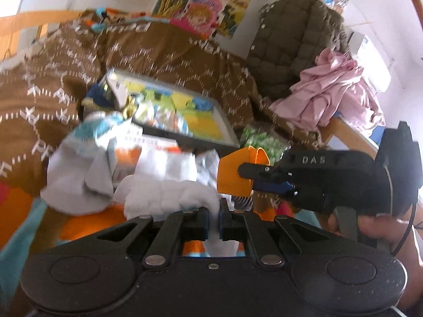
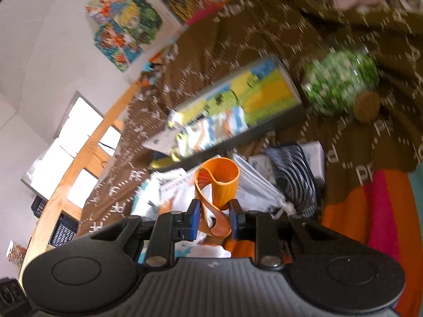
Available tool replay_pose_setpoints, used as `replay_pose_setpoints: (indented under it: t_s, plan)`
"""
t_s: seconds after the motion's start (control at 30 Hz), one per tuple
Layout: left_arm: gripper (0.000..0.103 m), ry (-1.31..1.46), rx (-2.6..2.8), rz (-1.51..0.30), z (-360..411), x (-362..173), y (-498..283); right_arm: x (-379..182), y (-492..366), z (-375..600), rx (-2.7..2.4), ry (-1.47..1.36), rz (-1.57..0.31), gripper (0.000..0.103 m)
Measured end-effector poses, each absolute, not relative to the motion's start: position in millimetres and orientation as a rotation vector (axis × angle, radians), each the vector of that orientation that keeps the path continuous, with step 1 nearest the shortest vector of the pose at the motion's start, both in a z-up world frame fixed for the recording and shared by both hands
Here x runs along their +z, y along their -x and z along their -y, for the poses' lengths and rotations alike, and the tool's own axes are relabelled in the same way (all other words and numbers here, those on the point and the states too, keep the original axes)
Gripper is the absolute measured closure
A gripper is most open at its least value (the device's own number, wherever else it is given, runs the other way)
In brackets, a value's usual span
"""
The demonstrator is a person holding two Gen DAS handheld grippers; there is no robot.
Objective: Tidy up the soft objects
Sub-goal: 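Lift the white towel and orange piece and carry them over the tray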
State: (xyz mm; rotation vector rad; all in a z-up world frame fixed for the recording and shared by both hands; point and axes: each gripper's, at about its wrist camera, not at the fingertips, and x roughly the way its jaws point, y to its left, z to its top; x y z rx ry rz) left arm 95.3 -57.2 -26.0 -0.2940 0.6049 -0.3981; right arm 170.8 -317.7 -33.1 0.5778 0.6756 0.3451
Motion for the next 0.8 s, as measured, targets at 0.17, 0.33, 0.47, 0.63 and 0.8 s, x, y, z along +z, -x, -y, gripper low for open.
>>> replay_pose_setpoints:
  t_s: [0.17,0.33,0.47,0.63,0.8]
  plan:
    - [0.097,0.252,-0.394,-0.576,57.8,-7.1,-111.8,-21.7,-166.4,315.8,0.329,-0.540,-0.583,0.076]
    - [0.097,0.247,-0.419,-0.546,51.1,11.5,-140.1,-15.5,-173.4,317.8,0.305,-0.522,-0.514,0.076]
    - [0.097,0.207,-0.425,-0.503,52.7,20.6,-168.1,-16.2,-190.8,318.6,0.279,-0.517,-0.497,0.075]
    - [0.097,0.197,-0.413,-0.458,54.0,22.3,-209.8,-20.7,-222.6,318.1,0.261,-0.541,-0.482,0.075]
    - [0.097,0.219,-0.403,-0.403,45.8,20.1,-255.1,-25.3,-257.9,310.8,0.272,-0.525,-0.465,0.075]
